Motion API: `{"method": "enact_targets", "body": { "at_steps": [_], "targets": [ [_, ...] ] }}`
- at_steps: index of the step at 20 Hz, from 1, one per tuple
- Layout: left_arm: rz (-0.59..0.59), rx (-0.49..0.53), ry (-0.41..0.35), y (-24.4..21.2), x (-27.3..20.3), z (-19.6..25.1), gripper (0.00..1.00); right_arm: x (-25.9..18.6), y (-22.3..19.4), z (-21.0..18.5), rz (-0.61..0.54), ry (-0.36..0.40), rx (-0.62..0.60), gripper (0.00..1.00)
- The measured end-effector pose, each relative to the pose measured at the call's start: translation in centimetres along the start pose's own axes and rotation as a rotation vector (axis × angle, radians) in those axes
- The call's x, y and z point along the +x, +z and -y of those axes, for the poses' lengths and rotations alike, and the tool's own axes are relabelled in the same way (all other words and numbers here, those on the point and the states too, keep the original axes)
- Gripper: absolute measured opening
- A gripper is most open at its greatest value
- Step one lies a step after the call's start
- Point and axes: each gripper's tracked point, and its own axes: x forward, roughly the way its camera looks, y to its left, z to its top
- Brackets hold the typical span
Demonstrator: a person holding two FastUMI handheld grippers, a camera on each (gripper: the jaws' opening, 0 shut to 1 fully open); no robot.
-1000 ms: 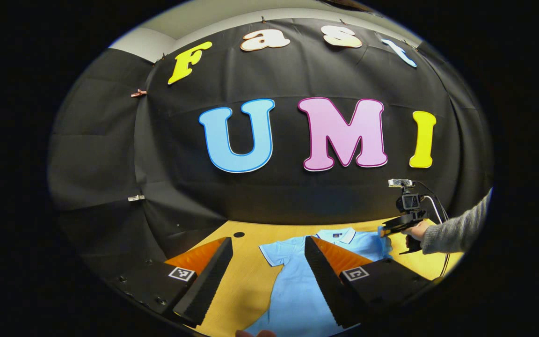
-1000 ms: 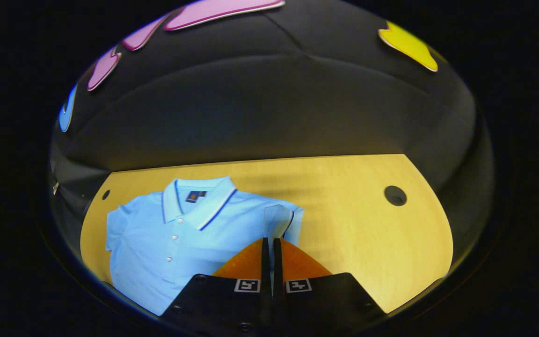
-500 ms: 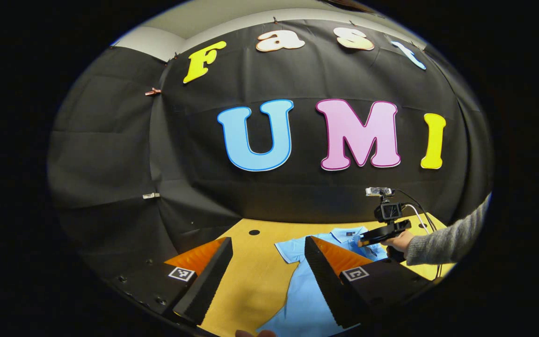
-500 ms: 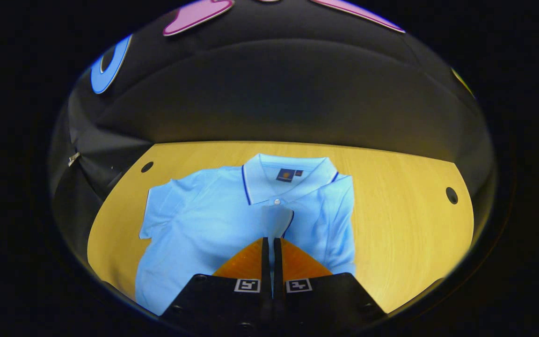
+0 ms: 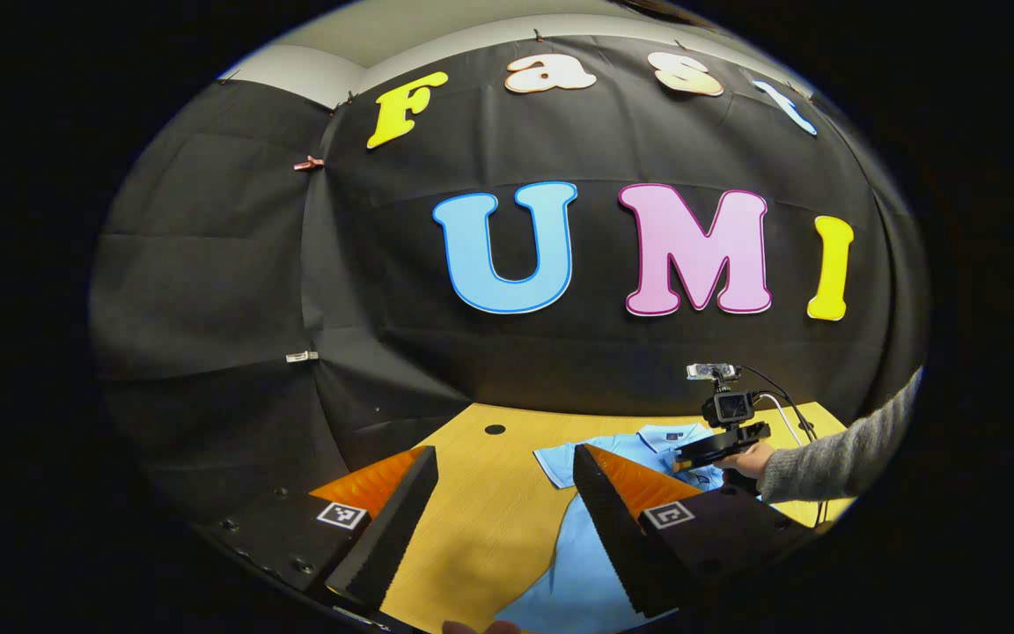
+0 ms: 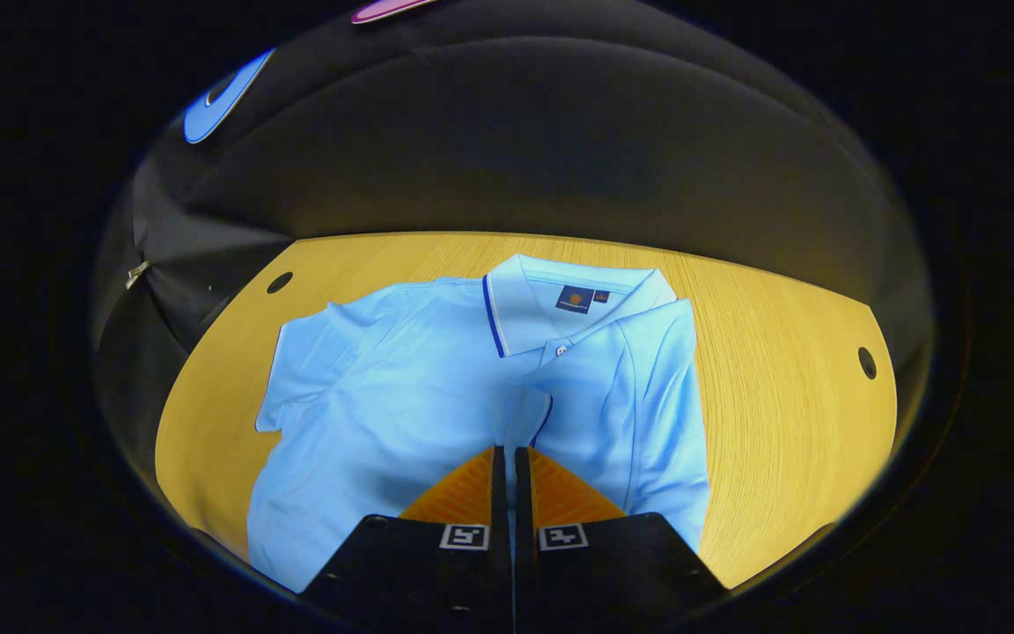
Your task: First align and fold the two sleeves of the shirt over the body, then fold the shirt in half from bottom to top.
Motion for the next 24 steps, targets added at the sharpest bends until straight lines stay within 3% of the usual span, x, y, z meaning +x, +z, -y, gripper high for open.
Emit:
{"method": "enact_targets", "body": {
  "at_steps": [5, 6, 9, 10, 12, 18, 24],
  "targets": [
    [-0.010, -0.016, -0.007, 0.1, 0.3, 0.0, 0.99, 0.1, -0.2, -0.7, 0.000, 0.017, 0.013, 0.22],
    [-0.010, -0.017, -0.008, 0.1, 0.3, 0.0, 0.99, 0.1, -0.2, -0.6, 0.003, 0.010, 0.009, 0.38],
    [-0.013, -0.009, -0.016, 0.2, 0.4, 0.0, 0.99, -0.1, 0.0, -1.0, 0.022, 0.013, 0.017, 0.58],
    [-0.015, -0.004, -0.021, 0.1, 0.4, 0.0, 0.99, -0.3, 0.4, -1.4, 0.037, 0.027, 0.024, 0.59],
    [-0.023, 0.011, -0.030, 0.0, 0.6, 0.0, 0.98, -0.8, 1.8, -1.3, 0.089, 0.022, 0.007, 0.84],
    [-0.037, 0.010, -0.078, -0.5, 1.6, 0.7, 0.99, -6.2, 7.5, -2.0, 0.332, 0.026, -0.016, 0.83],
    [-0.046, 0.003, -0.155, -1.4, 4.3, 2.5, 0.99, -18.2, 11.3, -2.3, 0.571, 0.017, -0.061, 0.83]
  ]
}}
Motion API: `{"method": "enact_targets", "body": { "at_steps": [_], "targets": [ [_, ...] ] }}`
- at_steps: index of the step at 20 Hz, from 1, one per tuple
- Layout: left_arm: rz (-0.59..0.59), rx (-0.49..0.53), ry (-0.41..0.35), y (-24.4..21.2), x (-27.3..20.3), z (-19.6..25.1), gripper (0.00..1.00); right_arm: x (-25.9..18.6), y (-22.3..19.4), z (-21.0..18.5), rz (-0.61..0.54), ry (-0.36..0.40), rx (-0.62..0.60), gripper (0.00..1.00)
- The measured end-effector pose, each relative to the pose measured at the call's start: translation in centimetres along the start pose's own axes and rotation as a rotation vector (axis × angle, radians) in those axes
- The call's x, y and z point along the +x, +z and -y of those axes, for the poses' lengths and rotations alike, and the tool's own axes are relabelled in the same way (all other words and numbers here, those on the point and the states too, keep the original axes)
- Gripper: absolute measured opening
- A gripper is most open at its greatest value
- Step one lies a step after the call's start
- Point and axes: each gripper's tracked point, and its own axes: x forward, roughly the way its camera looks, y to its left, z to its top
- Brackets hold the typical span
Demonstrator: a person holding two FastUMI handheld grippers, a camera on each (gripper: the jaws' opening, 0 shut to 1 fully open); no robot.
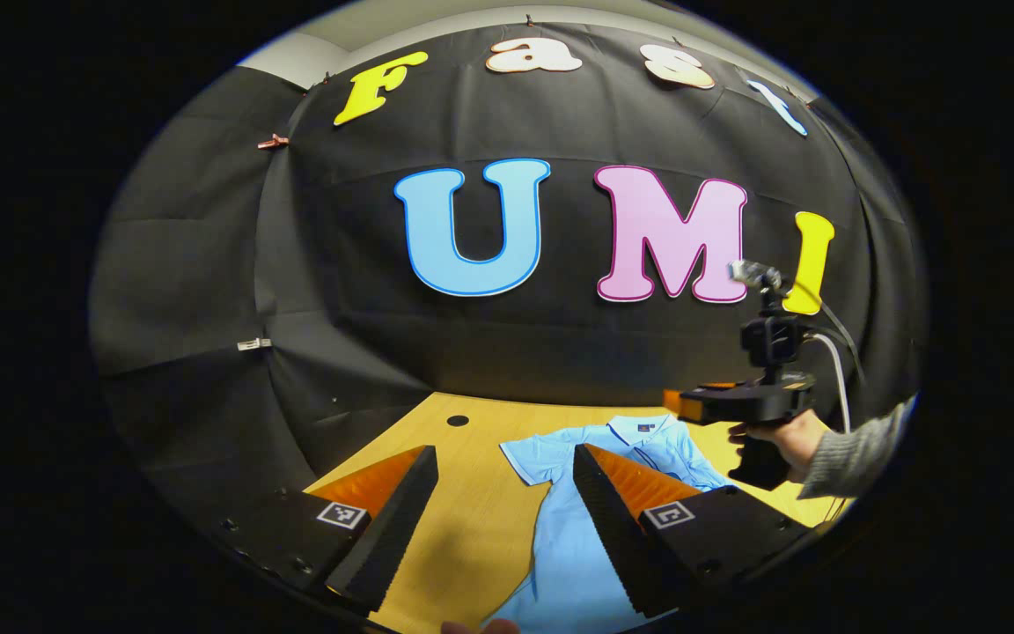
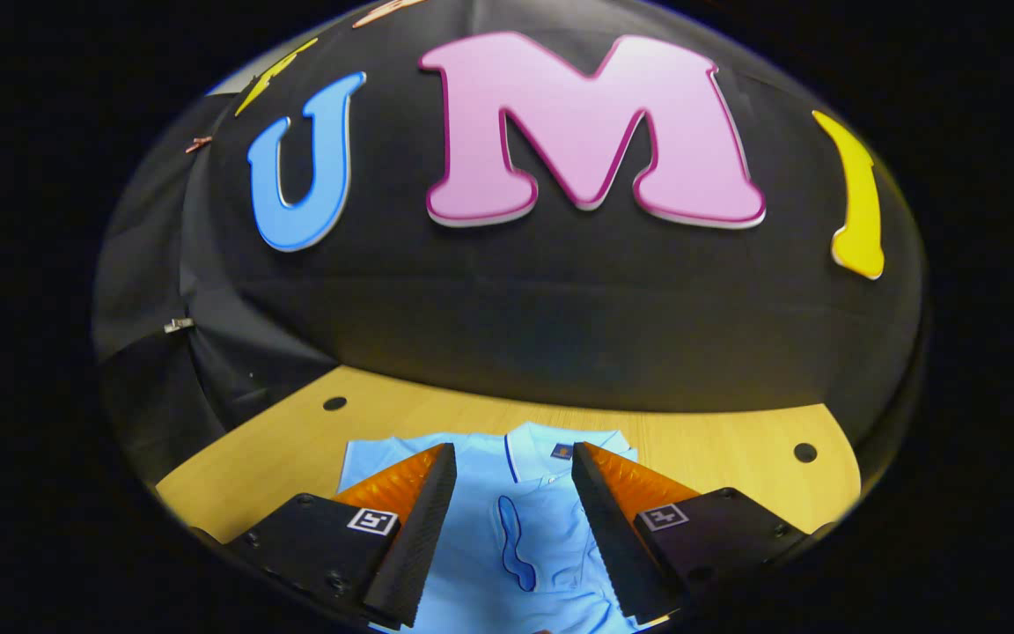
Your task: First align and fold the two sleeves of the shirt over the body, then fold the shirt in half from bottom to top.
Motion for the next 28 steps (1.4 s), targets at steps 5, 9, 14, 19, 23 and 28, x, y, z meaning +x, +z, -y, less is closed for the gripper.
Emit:
{"method": "enact_targets", "body": {
  "at_steps": [5, 9, 14, 19, 23, 28],
  "targets": [
    [0.012, 0.009, -0.061, -0.6, 3.7, 1.5, 0.99, -10.6, 7.1, -0.7, 0.168, -0.001, -0.007, 0.83],
    [-0.038, 0.051, -0.093, -2.6, 8.2, 2.4, 0.98, -17.8, 10.3, -0.7, 0.266, -0.029, -0.004, 0.83],
    [-0.223, 0.016, -0.114, -6.8, 15.9, 3.2, 0.98, -25.1, 11.3, -0.5, 0.332, -0.070, -0.084, 0.83],
    [-0.364, -0.050, -0.080, -9.3, 23.5, 3.3, 0.99, -29.1, 10.0, 0.8, 0.306, -0.105, -0.050, 0.83],
    [-0.455, -0.002, -0.054, -12.1, 28.5, 3.2, 0.99, -30.4, 9.3, 1.2, 0.286, -0.141, -0.066, 0.83],
    [-0.566, 0.049, -0.034, -15.3, 32.8, 3.1, 0.98, -31.4, 9.2, 2.5, 0.284, -0.174, -0.075, 0.83]
  ]
}}
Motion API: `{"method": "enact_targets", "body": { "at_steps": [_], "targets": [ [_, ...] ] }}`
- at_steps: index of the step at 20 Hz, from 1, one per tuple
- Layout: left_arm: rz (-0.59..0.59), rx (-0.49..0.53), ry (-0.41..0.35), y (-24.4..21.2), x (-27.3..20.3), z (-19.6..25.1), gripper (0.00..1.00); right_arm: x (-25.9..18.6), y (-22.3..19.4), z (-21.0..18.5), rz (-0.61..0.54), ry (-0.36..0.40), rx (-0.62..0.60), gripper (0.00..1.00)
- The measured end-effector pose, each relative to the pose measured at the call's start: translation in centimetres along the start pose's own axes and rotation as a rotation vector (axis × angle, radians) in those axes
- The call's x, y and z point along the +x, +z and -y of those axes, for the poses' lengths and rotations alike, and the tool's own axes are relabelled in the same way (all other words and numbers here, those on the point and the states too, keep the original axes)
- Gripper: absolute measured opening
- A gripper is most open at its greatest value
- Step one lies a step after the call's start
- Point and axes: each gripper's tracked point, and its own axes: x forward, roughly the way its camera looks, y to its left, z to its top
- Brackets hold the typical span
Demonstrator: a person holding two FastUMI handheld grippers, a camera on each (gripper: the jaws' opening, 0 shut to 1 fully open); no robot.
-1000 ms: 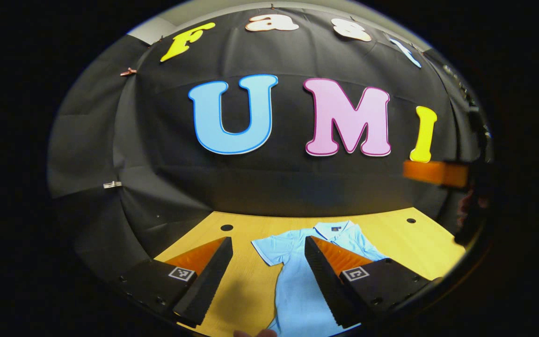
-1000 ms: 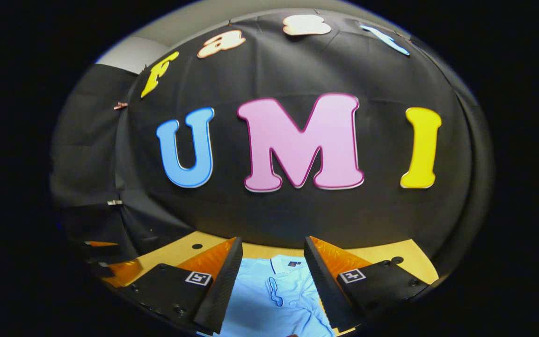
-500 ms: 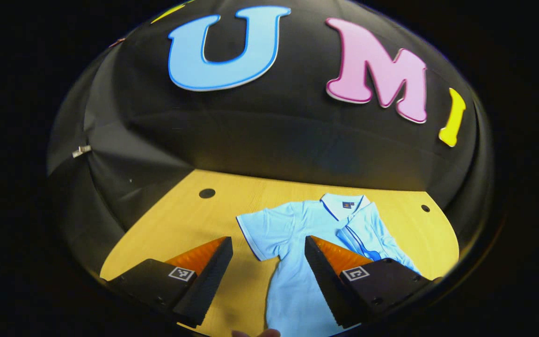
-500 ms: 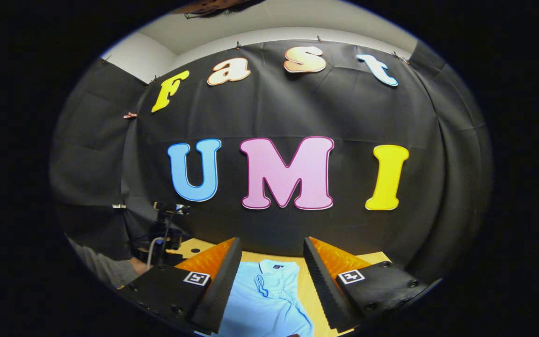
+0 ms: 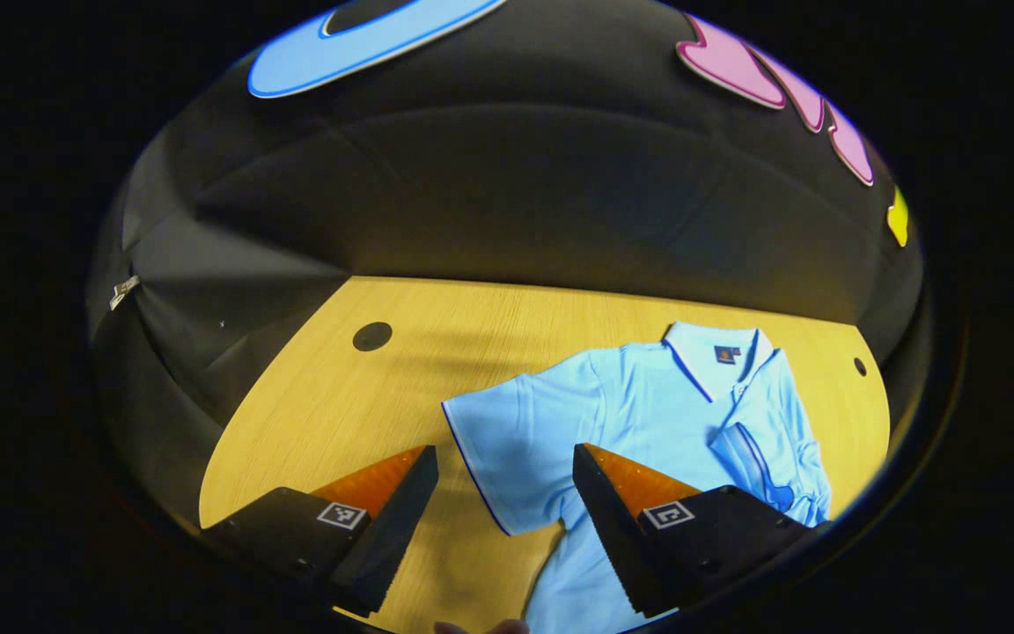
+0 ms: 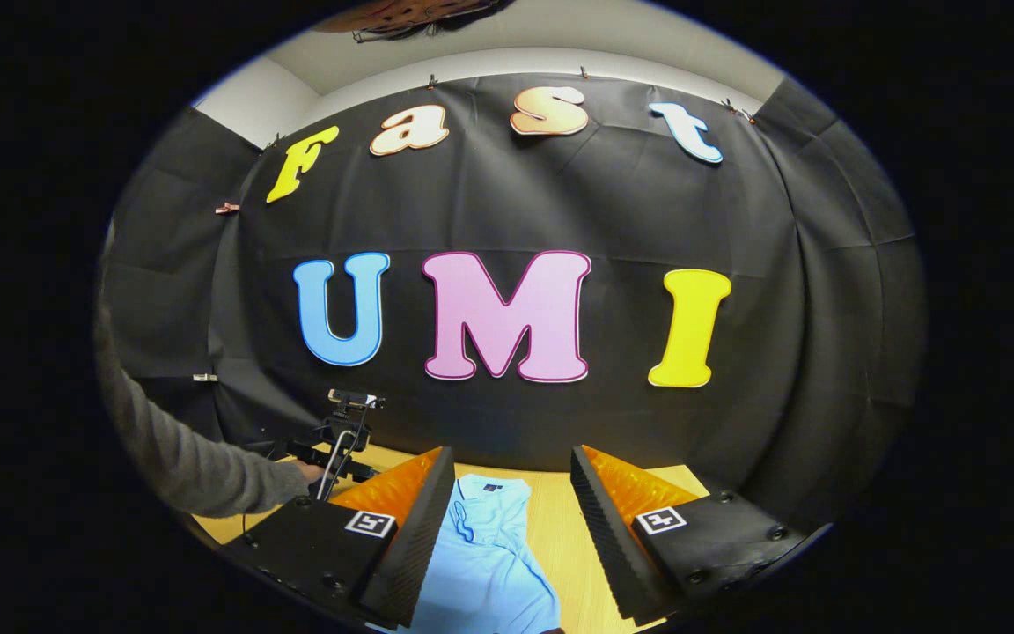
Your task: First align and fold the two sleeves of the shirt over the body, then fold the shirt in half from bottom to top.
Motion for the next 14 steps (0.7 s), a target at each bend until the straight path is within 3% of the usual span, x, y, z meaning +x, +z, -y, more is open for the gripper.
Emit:
{"method": "enact_targets", "body": {
  "at_steps": [5, 9, 14],
  "targets": [
    [-0.096, 0.039, 0.042, -1.6, 3.0, -0.8, 0.98, -0.4, -0.4, 0.2, -0.014, -0.001, -0.015, 0.83],
    [-0.167, 0.003, 0.053, -3.3, 4.2, -1.1, 0.98, -0.4, -1.1, 0.4, -0.033, -0.002, -0.014, 0.84],
    [-0.188, -0.022, 0.018, -3.9, 5.2, -0.2, 0.95, -0.4, -2.1, 0.9, -0.066, -0.006, 0.010, 0.84]
  ]
}}
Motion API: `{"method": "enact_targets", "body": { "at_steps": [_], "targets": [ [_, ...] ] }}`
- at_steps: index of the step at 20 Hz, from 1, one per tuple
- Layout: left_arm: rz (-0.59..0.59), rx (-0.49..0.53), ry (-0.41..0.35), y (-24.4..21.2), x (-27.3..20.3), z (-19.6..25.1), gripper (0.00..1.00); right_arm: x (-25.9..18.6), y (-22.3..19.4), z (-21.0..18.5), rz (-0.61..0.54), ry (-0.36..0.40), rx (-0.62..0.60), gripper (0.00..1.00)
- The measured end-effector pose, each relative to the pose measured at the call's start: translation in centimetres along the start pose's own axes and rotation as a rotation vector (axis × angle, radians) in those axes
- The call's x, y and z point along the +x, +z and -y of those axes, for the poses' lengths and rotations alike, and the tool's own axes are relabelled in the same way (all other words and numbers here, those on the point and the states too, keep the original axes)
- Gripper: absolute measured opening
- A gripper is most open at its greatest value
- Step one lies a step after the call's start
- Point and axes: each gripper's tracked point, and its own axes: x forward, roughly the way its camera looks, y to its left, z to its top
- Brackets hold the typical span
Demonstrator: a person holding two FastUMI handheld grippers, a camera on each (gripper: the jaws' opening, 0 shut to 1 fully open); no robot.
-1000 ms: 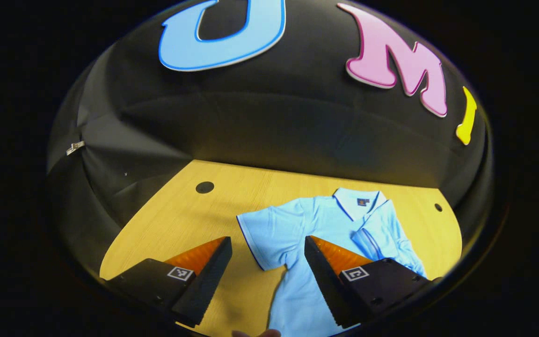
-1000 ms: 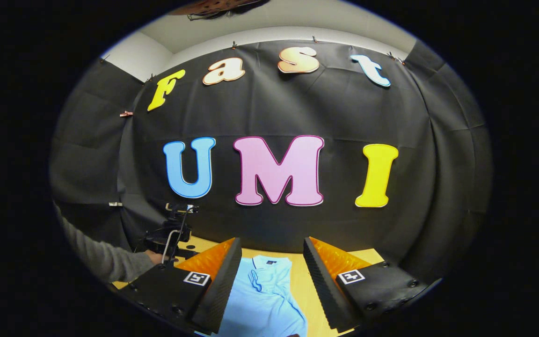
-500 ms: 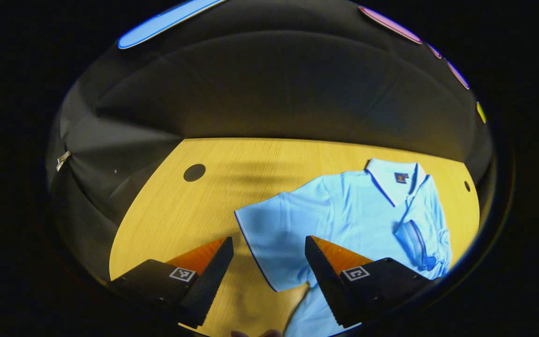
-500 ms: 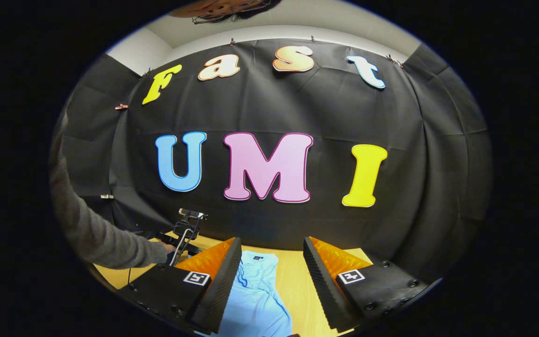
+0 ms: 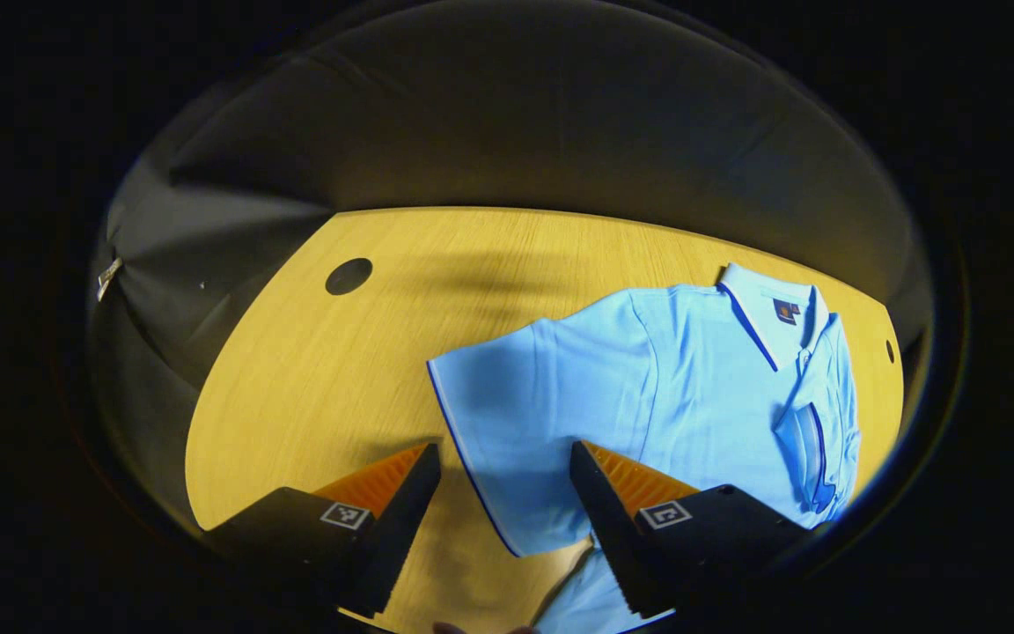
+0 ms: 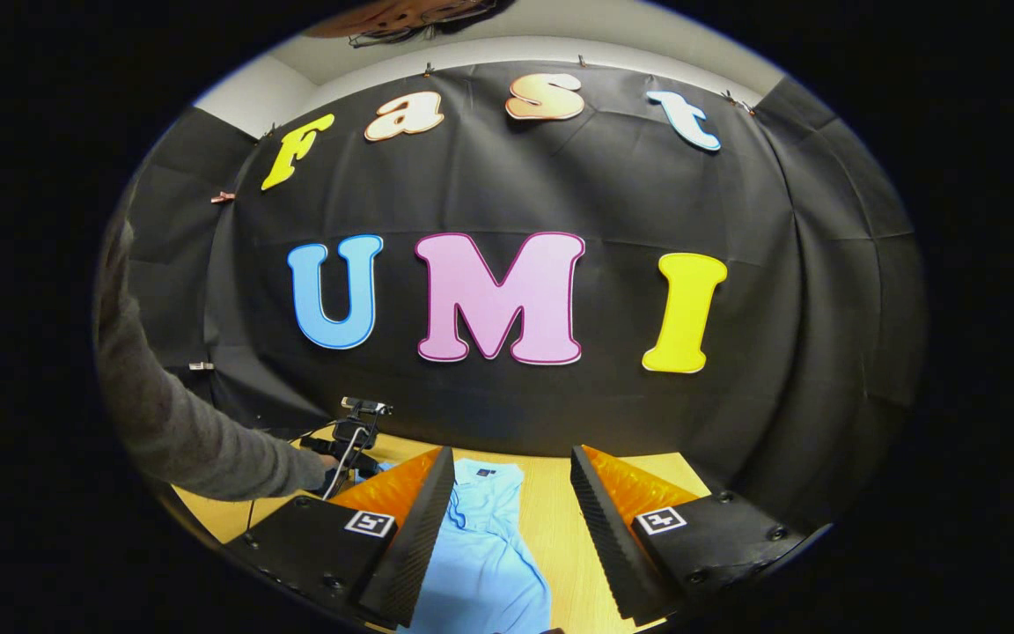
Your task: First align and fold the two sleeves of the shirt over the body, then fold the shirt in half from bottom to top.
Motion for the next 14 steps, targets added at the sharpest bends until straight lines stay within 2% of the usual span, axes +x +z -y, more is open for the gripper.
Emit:
{"method": "enact_targets", "body": {
  "at_steps": [1, 3, 5, 6, 9, 10, 14],
  "targets": [
    [0.002, -0.015, -0.017, 0.1, 0.0, 0.3, 0.92, 0.0, -0.1, 0.1, -0.002, -0.002, 0.003, 0.83],
    [0.006, -0.021, -0.032, 0.2, 0.1, 0.6, 0.75, 0.0, -0.2, 0.3, -0.007, -0.004, 0.003, 0.83],
    [0.006, -0.010, -0.050, 0.3, 0.2, 1.1, 0.67, 0.0, -0.3, 0.4, -0.010, -0.005, 0.000, 0.83],
    [0.010, -0.018, -0.058, 0.4, 0.3, 1.3, 0.48, 0.0, -0.4, 0.4, -0.012, -0.004, -0.001, 0.83],
    [0.025, -0.041, -0.065, 0.6, 0.0, 2.1, 0.13, -0.2, -0.6, 0.6, -0.018, -0.002, -0.007, 0.84],
    [0.027, -0.046, -0.063, 0.5, 0.1, 2.1, 0.07, -0.4, -0.8, 0.6, -0.020, -0.001, -0.012, 0.83],
    [0.051, -0.034, -0.070, 1.1, -0.7, 2.8, 0.06, -0.6, -1.0, 1.2, -0.025, -0.011, -0.019, 0.83]
  ]
}}
